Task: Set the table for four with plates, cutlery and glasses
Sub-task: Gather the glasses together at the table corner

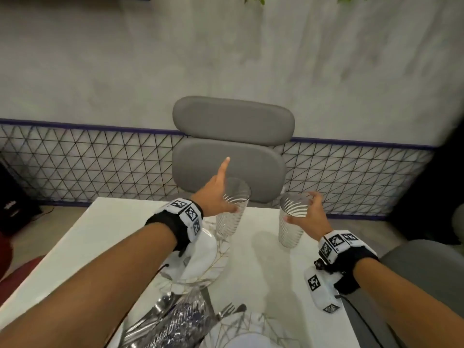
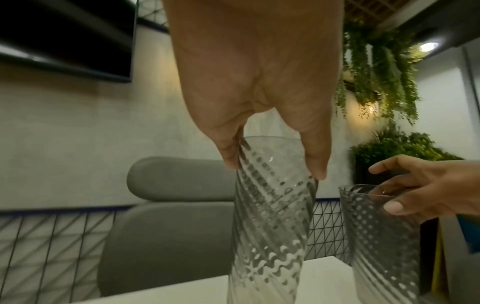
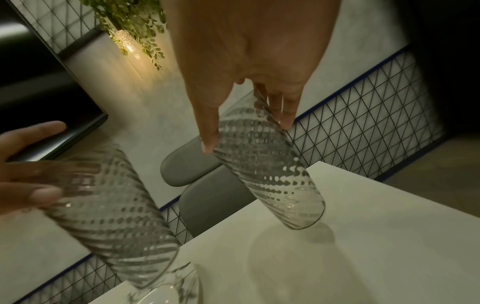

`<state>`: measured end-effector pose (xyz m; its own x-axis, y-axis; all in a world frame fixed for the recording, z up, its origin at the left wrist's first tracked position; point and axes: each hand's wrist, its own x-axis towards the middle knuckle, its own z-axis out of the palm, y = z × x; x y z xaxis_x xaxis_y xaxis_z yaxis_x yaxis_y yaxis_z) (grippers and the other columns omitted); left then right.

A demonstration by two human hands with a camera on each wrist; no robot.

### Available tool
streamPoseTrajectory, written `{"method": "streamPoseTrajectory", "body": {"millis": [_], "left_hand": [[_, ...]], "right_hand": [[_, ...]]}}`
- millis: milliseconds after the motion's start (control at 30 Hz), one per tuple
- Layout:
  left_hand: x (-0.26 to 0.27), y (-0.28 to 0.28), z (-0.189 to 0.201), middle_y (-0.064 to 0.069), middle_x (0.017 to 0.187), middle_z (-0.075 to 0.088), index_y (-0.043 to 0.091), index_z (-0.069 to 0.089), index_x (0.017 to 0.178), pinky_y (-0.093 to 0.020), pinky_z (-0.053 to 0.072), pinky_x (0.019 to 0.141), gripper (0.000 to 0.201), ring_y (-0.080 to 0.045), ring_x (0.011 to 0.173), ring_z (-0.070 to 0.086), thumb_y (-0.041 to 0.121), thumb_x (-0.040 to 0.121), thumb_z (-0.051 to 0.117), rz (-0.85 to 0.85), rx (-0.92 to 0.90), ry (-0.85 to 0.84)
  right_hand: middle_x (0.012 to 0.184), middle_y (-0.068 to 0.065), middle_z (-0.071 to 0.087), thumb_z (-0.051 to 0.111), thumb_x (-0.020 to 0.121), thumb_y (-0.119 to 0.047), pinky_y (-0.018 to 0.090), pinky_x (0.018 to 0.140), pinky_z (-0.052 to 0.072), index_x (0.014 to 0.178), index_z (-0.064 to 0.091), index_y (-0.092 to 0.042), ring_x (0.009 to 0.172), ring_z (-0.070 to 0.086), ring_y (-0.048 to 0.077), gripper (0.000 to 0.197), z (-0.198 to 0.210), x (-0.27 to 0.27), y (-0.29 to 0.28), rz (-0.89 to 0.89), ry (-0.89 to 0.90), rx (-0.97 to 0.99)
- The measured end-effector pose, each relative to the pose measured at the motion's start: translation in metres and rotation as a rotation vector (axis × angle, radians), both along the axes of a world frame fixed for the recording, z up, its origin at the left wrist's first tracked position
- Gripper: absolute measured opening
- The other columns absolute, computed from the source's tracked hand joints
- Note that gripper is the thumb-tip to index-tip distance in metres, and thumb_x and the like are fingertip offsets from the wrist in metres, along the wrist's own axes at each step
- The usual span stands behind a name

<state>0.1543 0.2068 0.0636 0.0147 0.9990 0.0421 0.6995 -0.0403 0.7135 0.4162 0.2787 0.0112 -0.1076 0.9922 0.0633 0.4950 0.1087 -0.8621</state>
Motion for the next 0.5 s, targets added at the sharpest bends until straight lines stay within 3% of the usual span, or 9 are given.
{"method": "streamPoseTrajectory", "body": {"millis": [67, 167, 300, 500], "left_hand": [[0.021, 0.023, -0.018, -0.021, 0.148, 0.030, 0.035, -0.022, 0.144, -0.044, 0.031, 0.112, 0.131, -0.029, 0.136, 0.034, 0.021, 0.067, 0.083, 0.039, -0.008, -0.040], [0.048, 0.050, -0.037, -0.021, 0.148, 0.029, 0.035, -0.023, 0.144, -0.044, 0.031, 0.112, 0.130, -0.031, 0.136, 0.033, 0.020, 0.068, 0.082, 0.078, -0.024, -0.074], [0.073, 0.079, -0.057, -0.019, 0.143, 0.034, 0.034, -0.023, 0.144, -0.045, 0.035, 0.109, 0.130, -0.031, 0.131, 0.038, 0.019, 0.069, 0.082, 0.088, -0.045, -0.085], [0.091, 0.108, -0.078, -0.019, 0.139, 0.038, 0.032, -0.021, 0.145, -0.044, 0.034, 0.109, 0.127, -0.031, 0.130, 0.039, 0.019, 0.070, 0.081, 0.111, -0.015, -0.127]], "right_hand": [[0.131, 0.017, 0.042, 0.082, 0.060, 0.000, 0.037, 0.097, 0.041, 0.134, 0.021, -0.010, 0.115, 0.045, 0.025, 0.097, -0.008, 0.006, 0.017, 0.000, 0.026, -0.005], [0.132, 0.018, 0.043, 0.084, 0.057, -0.002, 0.048, 0.102, 0.042, 0.134, 0.019, -0.015, 0.120, 0.047, 0.032, 0.102, -0.022, 0.012, 0.040, 0.000, 0.045, -0.009], [0.138, 0.015, 0.039, 0.086, 0.058, -0.009, 0.045, 0.107, 0.036, 0.135, 0.019, -0.013, 0.127, 0.040, 0.030, 0.102, -0.036, 0.017, 0.061, 0.013, 0.014, -0.001], [0.142, 0.014, 0.034, 0.087, 0.056, -0.012, 0.052, 0.107, 0.035, 0.136, 0.017, -0.027, 0.129, 0.039, 0.031, 0.107, -0.047, 0.026, 0.081, 0.039, 0.062, -0.080]]}}
